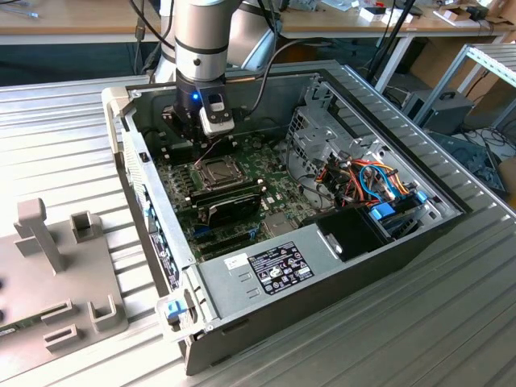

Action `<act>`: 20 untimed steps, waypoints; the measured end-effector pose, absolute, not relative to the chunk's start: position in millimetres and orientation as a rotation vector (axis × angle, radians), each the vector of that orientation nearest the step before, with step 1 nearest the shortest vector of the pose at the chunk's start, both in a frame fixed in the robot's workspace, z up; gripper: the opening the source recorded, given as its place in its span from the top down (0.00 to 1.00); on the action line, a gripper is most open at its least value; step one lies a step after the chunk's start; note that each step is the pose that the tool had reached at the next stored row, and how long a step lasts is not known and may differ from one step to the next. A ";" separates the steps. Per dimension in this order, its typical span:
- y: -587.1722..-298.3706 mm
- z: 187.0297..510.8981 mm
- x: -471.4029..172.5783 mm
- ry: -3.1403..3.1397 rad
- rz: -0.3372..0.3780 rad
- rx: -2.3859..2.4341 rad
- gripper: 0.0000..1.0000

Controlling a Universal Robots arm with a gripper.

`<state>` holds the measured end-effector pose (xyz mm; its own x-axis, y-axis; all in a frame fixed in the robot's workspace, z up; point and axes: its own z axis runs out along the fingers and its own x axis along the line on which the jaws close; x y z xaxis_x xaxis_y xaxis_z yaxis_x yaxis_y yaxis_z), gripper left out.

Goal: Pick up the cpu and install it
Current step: 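Install the first cpu locking lever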

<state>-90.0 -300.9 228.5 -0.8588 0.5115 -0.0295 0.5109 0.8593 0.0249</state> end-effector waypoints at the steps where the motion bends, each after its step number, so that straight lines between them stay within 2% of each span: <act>1: -300.9 228.5 -90.0 2.995 0.025 0.824 0.89; 20: -300.9 225.7 -90.0 3.097 0.034 0.279 0.89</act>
